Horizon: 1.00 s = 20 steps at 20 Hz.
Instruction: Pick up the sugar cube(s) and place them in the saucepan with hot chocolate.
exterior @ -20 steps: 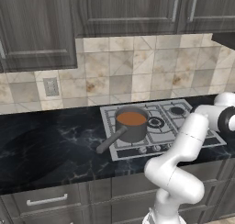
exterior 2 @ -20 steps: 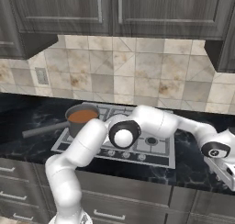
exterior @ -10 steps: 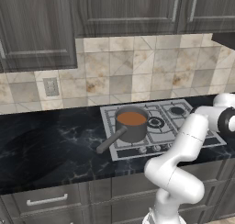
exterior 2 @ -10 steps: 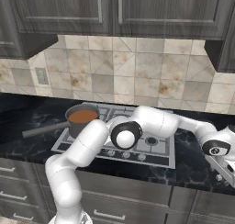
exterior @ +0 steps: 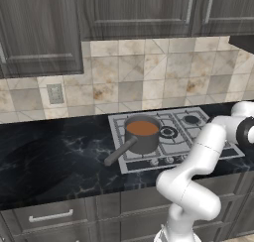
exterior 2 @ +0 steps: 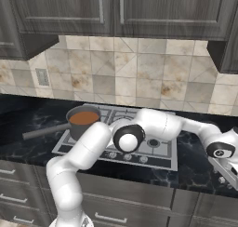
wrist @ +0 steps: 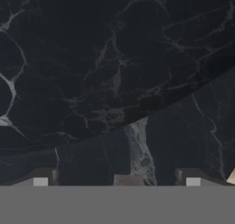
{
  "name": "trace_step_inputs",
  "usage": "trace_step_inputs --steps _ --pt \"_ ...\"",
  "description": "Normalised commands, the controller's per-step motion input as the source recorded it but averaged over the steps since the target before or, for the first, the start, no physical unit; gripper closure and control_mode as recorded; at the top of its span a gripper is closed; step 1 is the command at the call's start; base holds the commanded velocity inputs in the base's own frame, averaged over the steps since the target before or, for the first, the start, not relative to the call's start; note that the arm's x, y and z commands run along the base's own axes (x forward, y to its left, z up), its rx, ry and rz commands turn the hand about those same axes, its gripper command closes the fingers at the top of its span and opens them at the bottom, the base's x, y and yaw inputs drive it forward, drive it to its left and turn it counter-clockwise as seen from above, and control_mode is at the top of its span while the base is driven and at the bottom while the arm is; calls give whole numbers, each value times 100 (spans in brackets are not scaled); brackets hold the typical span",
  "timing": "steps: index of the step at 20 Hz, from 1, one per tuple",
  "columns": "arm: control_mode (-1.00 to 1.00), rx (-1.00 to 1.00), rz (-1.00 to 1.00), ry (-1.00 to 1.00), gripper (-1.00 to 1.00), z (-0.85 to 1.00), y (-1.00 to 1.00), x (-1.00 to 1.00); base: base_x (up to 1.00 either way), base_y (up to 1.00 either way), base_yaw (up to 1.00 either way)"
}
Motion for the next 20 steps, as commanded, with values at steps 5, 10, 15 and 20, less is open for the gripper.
trace_step_inputs --steps 5,10,15,20 --pt "-100 1 -1 0 -100 -10 0 -6 0 0 0" --pt "-100 1 0 1 100 -9 0 0 0 0 0" --pt "-100 0 -1 0 100 -2 0 -7 0 0 0" --pt "-100 0 -2 0 100 0 0 -11 0 0 0"
